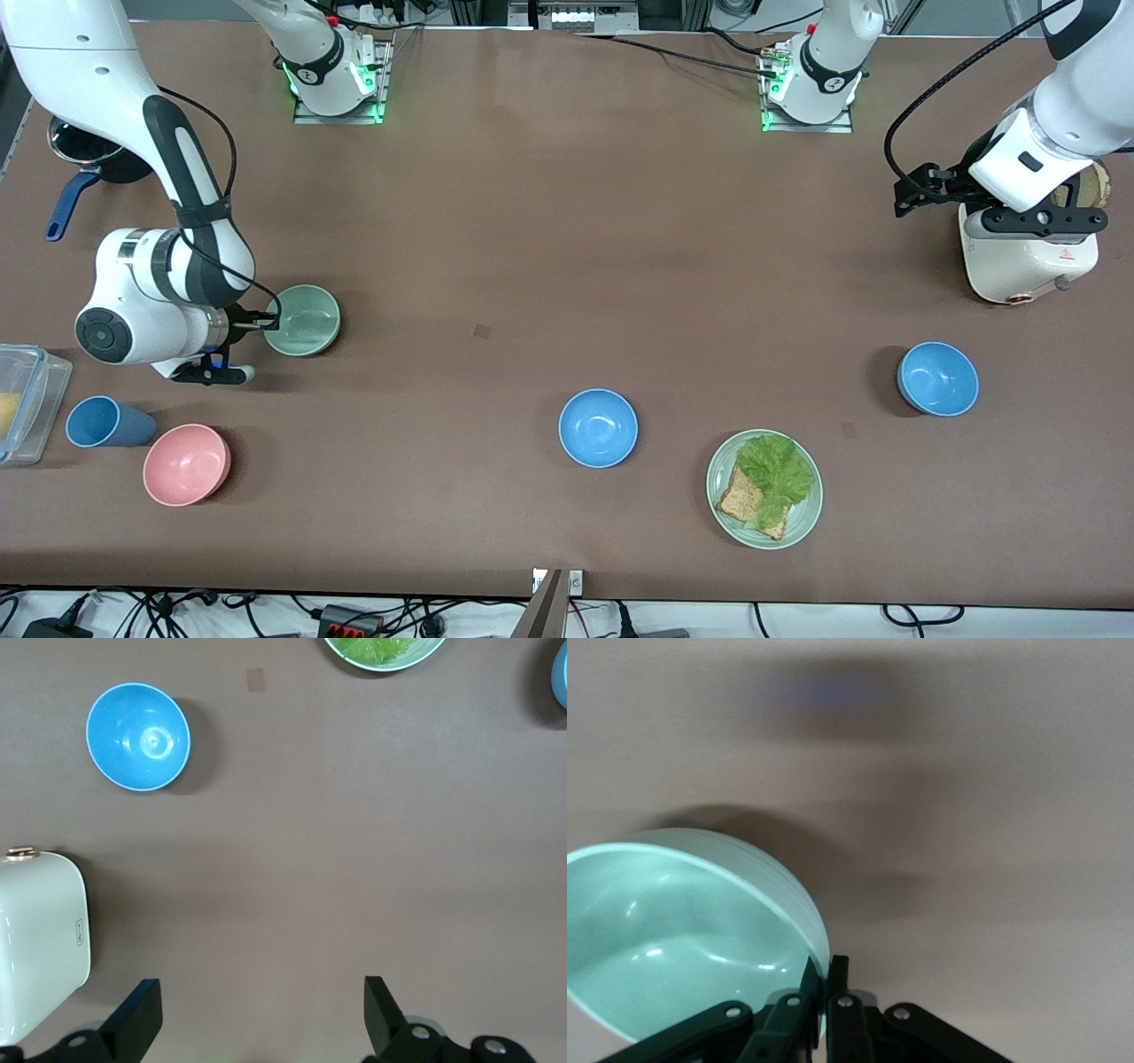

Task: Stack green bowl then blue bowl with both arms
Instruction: 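Close the right gripper on the green bowl rim, then slide the green bowl with the right gripper toward the table middle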

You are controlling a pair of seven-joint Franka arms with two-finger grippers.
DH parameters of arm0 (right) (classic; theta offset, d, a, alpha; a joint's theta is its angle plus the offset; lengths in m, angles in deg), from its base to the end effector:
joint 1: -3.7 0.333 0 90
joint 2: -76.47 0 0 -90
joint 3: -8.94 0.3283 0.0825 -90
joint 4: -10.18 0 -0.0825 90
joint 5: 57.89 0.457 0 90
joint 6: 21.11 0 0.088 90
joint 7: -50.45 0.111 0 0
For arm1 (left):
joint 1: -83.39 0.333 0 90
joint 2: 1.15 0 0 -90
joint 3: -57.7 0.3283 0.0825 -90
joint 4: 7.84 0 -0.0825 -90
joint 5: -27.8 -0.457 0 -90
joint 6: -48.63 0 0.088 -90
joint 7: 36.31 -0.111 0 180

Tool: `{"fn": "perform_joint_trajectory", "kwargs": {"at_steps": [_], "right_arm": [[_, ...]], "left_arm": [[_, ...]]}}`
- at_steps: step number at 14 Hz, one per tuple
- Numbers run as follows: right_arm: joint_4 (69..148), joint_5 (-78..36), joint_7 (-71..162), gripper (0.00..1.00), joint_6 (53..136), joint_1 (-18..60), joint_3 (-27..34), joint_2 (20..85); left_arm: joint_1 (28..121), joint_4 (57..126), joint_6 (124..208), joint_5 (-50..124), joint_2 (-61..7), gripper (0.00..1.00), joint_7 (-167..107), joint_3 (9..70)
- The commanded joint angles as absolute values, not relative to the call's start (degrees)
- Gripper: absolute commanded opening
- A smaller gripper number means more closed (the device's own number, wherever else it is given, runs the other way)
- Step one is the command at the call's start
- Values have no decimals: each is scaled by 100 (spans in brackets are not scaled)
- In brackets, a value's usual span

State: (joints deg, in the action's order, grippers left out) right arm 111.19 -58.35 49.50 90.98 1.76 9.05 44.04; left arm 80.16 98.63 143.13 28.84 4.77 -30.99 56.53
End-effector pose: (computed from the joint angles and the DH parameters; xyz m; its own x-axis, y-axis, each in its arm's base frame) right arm 0.6754 -0.0222 0.1761 0.9313 -0.0101 -0.3641 -0.0113 -0.9999 -0.0012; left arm 0.5865 -0.0474 0.5458 0.9942 0.0182 -0.1064 0.0190 -0.9998 0.0059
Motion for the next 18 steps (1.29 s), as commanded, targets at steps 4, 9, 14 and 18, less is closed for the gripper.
{"fn": "perform_joint_trajectory", "kwargs": {"at_steps": [4, 9, 14, 18], "right_arm": [[10714, -5746, 4798, 0, 8946, 159, 1621, 4465], [9765, -5420, 6123, 0, 8946, 1201, 2248, 4044], [9167, -4983, 7862, 0, 9051, 2407, 2327, 3429], [9025, -4875, 8665, 0, 9420, 2962, 2327, 3164]], "left_arm": [[8048, 9649, 14162, 2956, 360, 100, -3182, 5665], [8066, 9579, 14144, 2956, 281, 100, -3182, 5674], [8128, 9517, 14074, 2956, 237, 100, -3191, 5665], [8128, 9517, 14074, 2956, 237, 100, -3191, 5665]]}}
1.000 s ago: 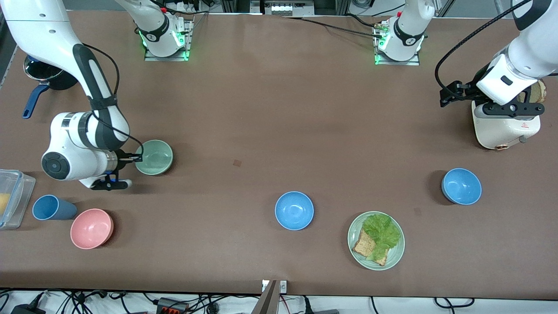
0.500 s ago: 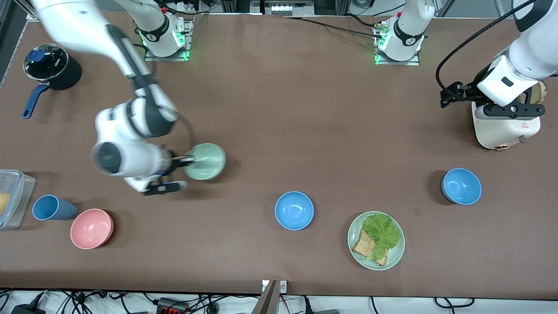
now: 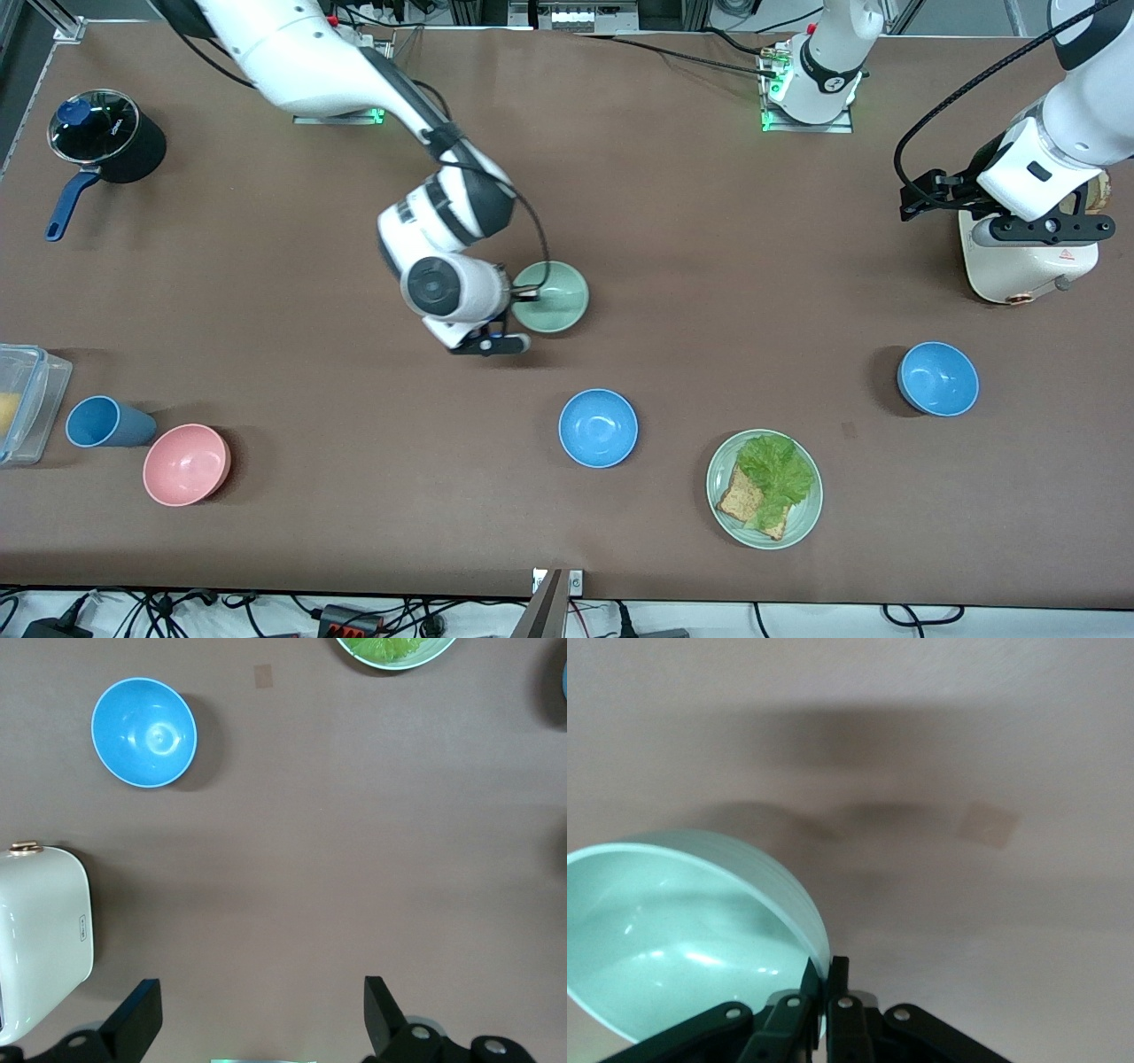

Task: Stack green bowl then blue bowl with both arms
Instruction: 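Slide the green bowl with the right gripper toward the table middle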

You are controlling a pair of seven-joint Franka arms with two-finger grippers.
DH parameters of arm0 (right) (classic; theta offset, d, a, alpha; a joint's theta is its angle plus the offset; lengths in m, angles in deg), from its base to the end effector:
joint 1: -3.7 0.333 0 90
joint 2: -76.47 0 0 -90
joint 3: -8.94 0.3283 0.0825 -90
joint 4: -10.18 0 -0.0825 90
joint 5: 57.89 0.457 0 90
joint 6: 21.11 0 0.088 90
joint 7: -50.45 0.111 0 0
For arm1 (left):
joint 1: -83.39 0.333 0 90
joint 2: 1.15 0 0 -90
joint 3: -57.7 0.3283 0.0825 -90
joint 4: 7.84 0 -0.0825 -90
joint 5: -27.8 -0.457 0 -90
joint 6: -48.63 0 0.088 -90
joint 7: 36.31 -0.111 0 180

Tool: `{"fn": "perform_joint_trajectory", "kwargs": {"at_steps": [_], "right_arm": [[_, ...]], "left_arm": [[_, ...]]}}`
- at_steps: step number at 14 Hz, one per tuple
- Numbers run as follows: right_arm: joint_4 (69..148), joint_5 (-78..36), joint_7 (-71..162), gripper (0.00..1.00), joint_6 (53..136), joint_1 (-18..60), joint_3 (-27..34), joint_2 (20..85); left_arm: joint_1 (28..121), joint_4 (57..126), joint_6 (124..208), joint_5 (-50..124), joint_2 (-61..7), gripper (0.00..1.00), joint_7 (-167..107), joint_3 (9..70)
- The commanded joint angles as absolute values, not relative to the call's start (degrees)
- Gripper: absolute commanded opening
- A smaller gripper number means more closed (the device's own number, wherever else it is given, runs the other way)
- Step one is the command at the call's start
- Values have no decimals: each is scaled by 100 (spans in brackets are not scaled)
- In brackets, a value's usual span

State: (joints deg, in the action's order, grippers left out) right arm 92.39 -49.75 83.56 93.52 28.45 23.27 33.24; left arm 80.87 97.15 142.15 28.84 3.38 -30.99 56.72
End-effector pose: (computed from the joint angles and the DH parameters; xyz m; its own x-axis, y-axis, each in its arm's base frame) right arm 0.6134 0.4718 0.2085 0.9515 0.0047 -0.3077 -0.0394 -0.9898 -0.1369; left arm 0.5934 -0.0385 0.5441 0.9920 0.0335 -0.1219 0.0344 -0.9994 0.0052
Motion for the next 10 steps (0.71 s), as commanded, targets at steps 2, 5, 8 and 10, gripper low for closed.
{"fn": "perform_joint_trajectory", "kwargs": {"at_steps": [2, 5, 8, 10], "right_arm": [[9025, -4875, 9042, 0, 9526, 3252, 2327, 3033], [9043, -4884, 9132, 0, 9474, 3297, 2327, 2971], [9052, -4884, 9254, 47, 9386, 3332, 2327, 2988], [9008, -4937, 9457, 100, 9377, 3297, 2318, 3093]], "left_arm": [[8128, 9517, 14109, 2956, 228, 100, -3191, 5665], [8128, 9517, 14109, 2912, 210, 100, -3191, 5665], [8285, 9394, 14118, 2921, -61, 100, -3305, 5674], [8496, 9079, 14127, 2938, -560, 100, -3708, 5674]]}}
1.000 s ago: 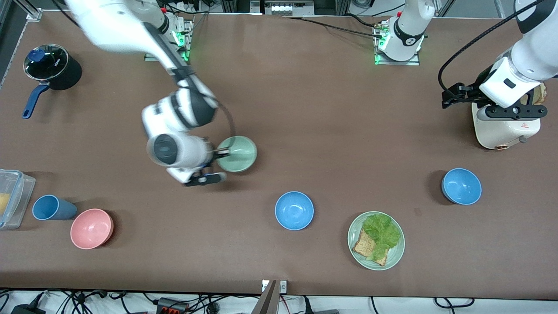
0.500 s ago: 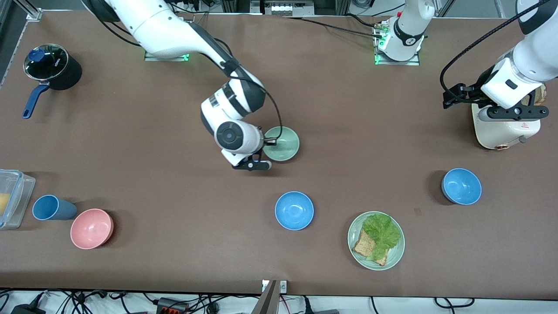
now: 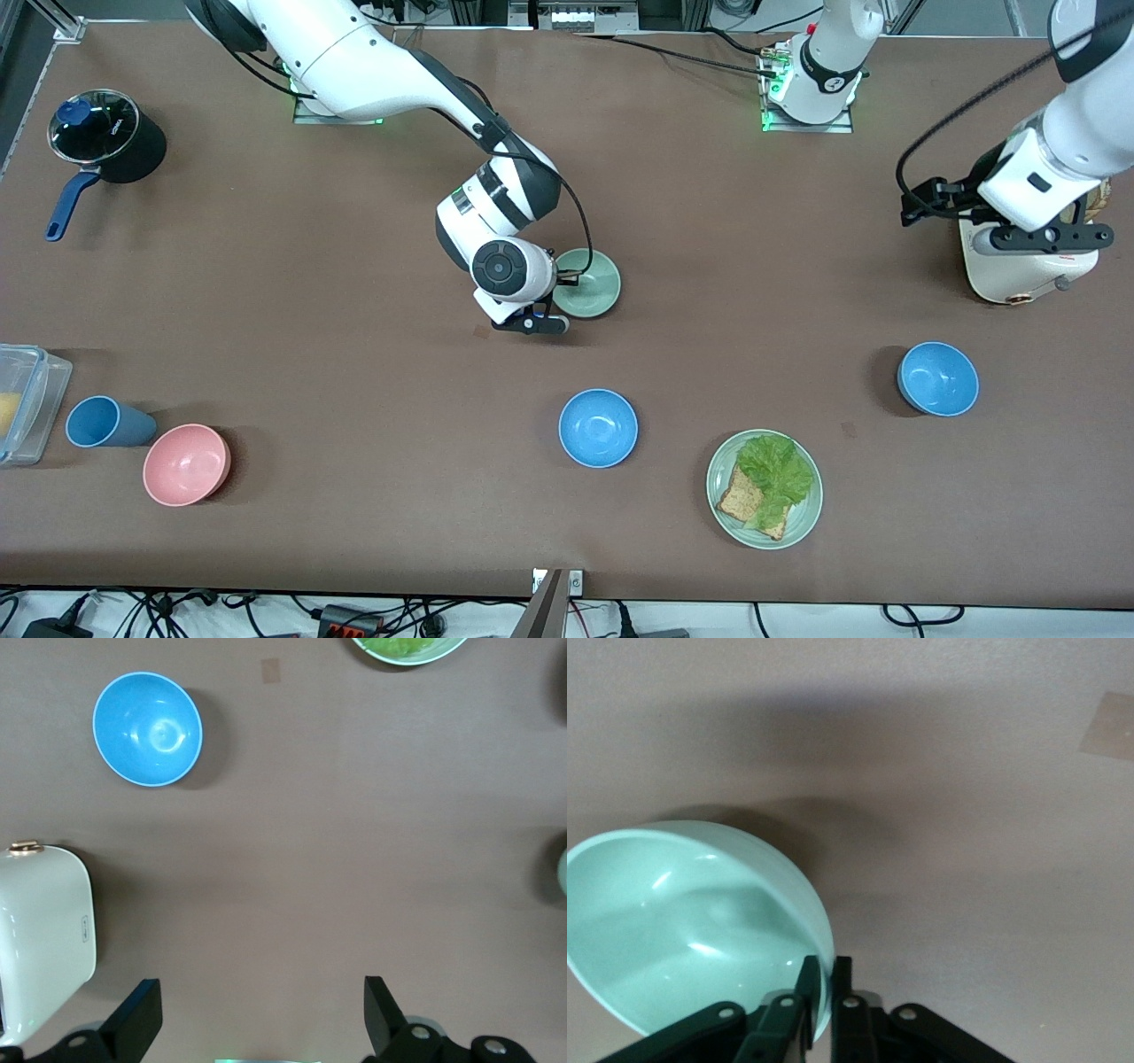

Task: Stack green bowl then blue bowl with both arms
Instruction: 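Slide the green bowl with the right gripper toward the table middle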

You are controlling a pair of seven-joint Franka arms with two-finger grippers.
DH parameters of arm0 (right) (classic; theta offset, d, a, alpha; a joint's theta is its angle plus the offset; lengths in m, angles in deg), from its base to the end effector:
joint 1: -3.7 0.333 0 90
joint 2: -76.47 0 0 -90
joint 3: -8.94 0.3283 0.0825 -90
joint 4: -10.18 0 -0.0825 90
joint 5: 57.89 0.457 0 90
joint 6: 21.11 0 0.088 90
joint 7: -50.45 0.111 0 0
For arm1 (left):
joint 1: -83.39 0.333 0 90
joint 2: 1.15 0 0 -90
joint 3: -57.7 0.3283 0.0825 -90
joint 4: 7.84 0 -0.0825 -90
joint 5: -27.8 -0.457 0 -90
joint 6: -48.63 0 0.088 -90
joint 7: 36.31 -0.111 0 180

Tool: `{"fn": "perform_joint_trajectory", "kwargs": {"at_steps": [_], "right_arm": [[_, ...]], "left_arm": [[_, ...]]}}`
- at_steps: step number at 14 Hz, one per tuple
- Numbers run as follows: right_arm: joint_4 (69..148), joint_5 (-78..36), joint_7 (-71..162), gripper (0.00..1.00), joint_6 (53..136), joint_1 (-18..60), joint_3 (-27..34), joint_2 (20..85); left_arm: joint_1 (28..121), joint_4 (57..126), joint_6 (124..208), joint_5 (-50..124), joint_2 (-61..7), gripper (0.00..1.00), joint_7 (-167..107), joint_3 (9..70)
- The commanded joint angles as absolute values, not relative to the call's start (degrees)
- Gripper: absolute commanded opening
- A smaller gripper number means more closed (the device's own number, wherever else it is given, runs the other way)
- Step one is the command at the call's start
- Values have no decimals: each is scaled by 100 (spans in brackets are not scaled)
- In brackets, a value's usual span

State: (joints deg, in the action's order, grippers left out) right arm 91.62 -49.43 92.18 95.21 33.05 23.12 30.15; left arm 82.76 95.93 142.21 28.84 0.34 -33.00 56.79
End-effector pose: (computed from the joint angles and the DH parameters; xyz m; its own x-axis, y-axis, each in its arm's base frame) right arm 0.5753 0.5183 0.1758 0.9368 -0.0834 -0.3397 -0.1196 -0.9890 -0.0870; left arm 0.6080 -0.0183 0.5237 0.9878 0.0324 -0.1520 0.0341 -0.9994 0.0086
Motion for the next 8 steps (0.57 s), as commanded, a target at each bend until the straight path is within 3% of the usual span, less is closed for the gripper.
{"fn": "perform_joint_trajectory", "kwargs": {"at_steps": [1, 4, 8], "right_arm": [[8999, -4937, 9509, 100, 9377, 3306, 2318, 3172], [8964, -5085, 9414, 100, 9071, 3087, 2196, 3909], [8288, -5700, 8660, 100, 7842, 2358, 2125, 4429]], "left_arm": [[8540, 8973, 14179, 2904, -816, 100, -3710, 5674], [9067, 8963, 15344, 2895, -1650, 100, -4199, 5656], [9234, 8884, 16375, 2228, -2398, 100, -4834, 5665]]}}
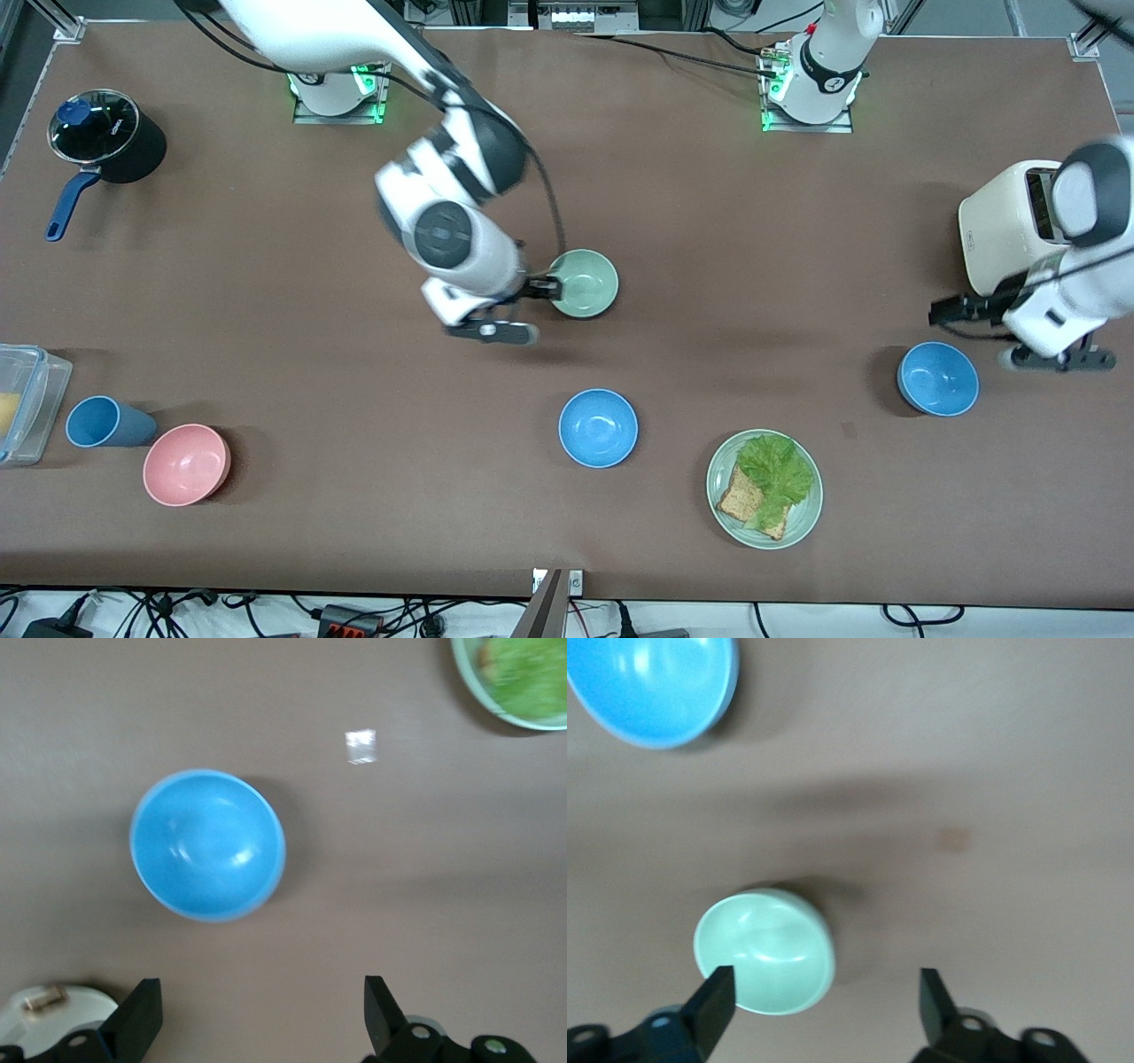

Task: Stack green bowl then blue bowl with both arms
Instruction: 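Release the green bowl with the right gripper while the left gripper reaches the blue bowl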

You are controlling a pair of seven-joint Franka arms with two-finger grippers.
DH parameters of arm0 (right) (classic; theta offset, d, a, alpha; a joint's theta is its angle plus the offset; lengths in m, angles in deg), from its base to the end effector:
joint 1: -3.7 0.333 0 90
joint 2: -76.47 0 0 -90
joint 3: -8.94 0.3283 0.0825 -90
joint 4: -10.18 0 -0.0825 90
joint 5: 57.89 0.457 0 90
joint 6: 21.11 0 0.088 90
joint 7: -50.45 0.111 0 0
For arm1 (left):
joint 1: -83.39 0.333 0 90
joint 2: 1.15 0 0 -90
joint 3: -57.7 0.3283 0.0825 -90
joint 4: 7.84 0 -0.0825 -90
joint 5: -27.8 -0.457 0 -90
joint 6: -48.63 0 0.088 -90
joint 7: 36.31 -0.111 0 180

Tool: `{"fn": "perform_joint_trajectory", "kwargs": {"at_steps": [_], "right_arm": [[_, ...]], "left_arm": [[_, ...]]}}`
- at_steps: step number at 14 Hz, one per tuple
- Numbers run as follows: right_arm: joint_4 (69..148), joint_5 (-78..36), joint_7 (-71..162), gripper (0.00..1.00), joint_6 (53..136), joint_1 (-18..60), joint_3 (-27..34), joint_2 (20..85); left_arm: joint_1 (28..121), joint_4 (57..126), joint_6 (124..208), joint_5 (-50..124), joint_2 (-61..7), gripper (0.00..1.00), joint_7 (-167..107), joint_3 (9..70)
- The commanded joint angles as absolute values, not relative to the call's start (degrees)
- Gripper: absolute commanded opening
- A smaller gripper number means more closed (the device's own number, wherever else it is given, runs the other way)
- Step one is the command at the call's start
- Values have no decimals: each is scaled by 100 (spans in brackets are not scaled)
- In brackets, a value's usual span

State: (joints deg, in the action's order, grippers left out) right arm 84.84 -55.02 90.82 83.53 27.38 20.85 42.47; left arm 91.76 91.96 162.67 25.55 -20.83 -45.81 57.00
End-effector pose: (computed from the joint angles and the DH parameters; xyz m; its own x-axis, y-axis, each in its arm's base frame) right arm 0.6596 0.4365 0.3823 0.9810 -0.1206 -0.1521 -0.1344 -0.9874 -0.0840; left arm 0.6971 0.0970 0.3425 0.9940 -0.0482 -0.0986 -0.0498 -0.9987 -0.0140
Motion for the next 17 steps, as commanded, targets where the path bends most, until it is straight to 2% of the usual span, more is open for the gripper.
{"fn": "perform_joint_trajectory", "kwargs": {"at_steps": [1, 4, 8, 9, 15, 17], "right_arm": [[8209, -5754, 8440, 100, 7665, 2156, 2116, 4534], [8199, -5886, 7895, 100, 7531, 1366, 2125, 4903], [8199, -5956, 7252, 100, 7303, 451, 2107, 5185], [8208, -6008, 7155, 100, 7303, 293, 2099, 5299], [8269, -5965, 5469, 100, 7303, 274, 975, 5722], [8287, -5965, 5187, 100, 7311, 186, 860, 5827]], "left_arm": [[9235, 8814, 16455, 2192, -2583, 100, -4843, 5665], [9507, 8708, 17192, 2174, -3058, 100, -5561, 5665], [9823, 8516, 17290, 2226, -3427, 100, -6143, 5656], [9946, 8471, 17526, 2253, -3533, 100, -6362, 5647], [10166, 8515, 18054, 2271, -3894, 89, -6759, 5586], [10193, 8489, 18126, 2271, -4017, 83, -6900, 5577]]}}
